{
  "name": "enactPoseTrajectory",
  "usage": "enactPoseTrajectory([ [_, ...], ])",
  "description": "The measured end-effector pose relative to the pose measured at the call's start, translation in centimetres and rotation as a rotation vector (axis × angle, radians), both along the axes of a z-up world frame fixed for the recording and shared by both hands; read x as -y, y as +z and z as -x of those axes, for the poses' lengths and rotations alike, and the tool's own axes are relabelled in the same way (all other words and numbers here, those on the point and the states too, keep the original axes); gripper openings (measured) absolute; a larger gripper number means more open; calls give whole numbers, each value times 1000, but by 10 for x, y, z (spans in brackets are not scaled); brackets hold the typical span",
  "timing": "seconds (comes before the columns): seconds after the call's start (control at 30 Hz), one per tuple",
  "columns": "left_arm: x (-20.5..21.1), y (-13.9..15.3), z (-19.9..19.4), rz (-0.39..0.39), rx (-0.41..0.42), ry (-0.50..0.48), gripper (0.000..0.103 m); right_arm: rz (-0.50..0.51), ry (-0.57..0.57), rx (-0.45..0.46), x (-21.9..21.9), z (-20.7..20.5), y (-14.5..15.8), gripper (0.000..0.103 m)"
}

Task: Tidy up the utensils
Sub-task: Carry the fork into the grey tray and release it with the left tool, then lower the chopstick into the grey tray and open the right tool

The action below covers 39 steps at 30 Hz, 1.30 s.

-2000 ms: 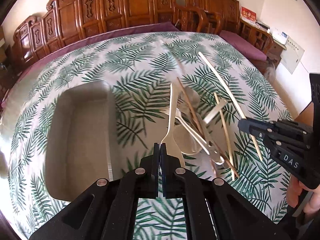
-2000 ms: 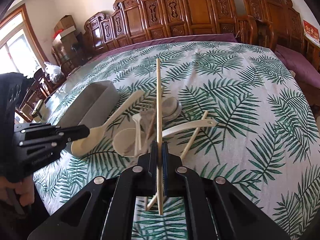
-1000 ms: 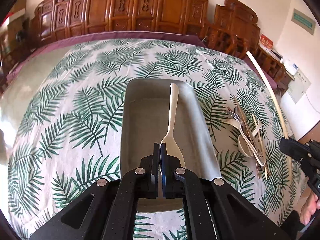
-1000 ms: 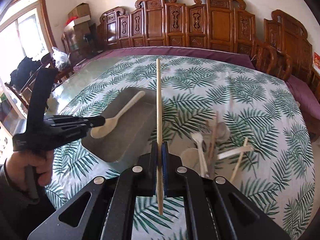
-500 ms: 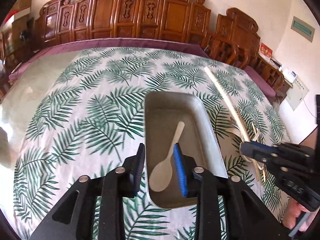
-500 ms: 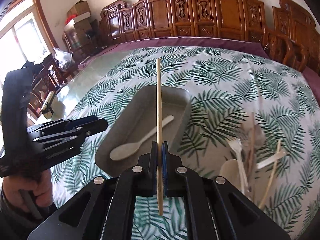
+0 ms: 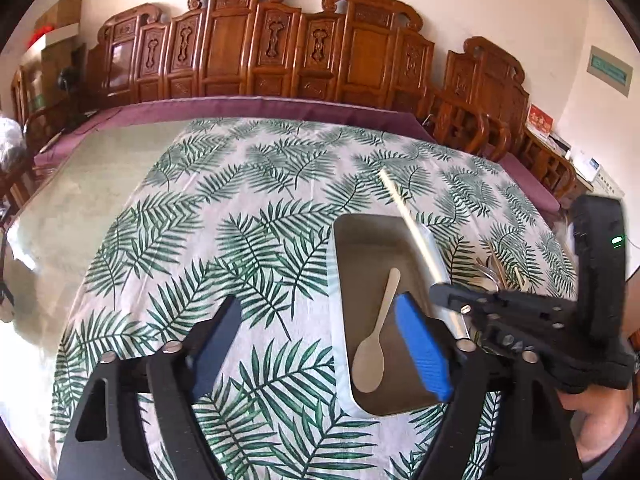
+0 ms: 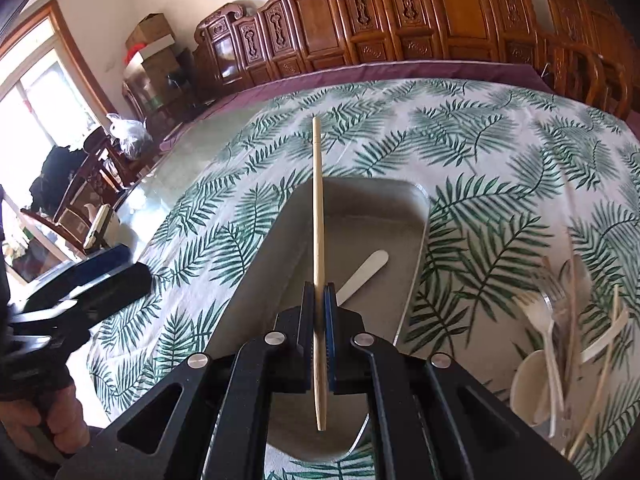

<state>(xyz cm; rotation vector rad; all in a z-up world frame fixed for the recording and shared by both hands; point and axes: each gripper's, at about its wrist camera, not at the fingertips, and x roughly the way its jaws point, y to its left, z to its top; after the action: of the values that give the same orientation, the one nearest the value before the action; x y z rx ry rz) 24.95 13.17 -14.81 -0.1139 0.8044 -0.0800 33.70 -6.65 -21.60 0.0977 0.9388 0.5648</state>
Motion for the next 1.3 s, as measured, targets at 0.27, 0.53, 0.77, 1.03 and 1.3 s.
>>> enactPoseTrajectory([
  [0.27,-4,3,1,-11,9,11,85,16,3,-28,-6,7,-21,6],
  [0.53,0,2,1,-12,6,10,85,10,15,-14,2,14,-24,9],
  [0.77,22,5,3,-6,18,-31,85,13,-11,94,49,42,15,9],
  [1.03,63,9,7,-1,44,-96,85,138,-111,182,137,63,37,17],
  [1.3,102,0,10,-28,34,-162,85,186,-152,164,189,61,15,20],
])
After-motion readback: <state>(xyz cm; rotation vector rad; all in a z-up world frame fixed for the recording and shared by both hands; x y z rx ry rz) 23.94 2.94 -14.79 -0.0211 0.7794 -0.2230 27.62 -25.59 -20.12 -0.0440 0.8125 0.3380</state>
